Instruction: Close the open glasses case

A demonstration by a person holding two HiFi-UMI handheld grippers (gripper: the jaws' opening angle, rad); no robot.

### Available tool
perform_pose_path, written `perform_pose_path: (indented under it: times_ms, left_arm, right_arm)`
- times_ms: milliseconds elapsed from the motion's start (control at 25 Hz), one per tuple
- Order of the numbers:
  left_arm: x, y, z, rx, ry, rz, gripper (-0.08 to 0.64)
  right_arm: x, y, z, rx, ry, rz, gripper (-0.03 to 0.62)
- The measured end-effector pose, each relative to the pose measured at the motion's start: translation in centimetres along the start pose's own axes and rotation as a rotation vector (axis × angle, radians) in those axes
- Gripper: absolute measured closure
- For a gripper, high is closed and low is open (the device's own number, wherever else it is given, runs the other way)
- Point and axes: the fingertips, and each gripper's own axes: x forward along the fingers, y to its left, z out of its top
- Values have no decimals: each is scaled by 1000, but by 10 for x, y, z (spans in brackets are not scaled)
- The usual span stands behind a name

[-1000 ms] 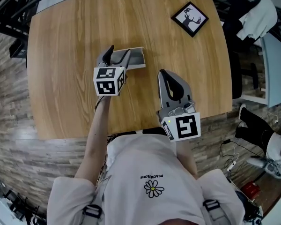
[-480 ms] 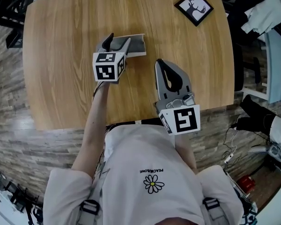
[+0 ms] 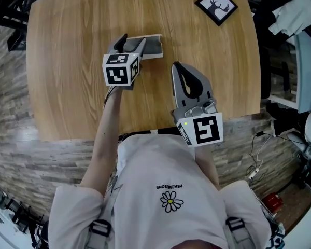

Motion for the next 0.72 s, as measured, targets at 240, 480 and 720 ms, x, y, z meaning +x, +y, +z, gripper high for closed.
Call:
perform_pose_path:
  times_ms: [240,480,720]
  left_arm:
    - [-8,-7,-8,10,12,5,295]
    - [-18,-13,-18,5,26,7,299]
    - [-28,-21,-40,-14,59,11,299]
  right_arm:
    - [-5,0,1,1,-1,9,584]
    - [-10,1,5,1,-17,14,584]
    - [-14,2,8,-13,-23,18,584]
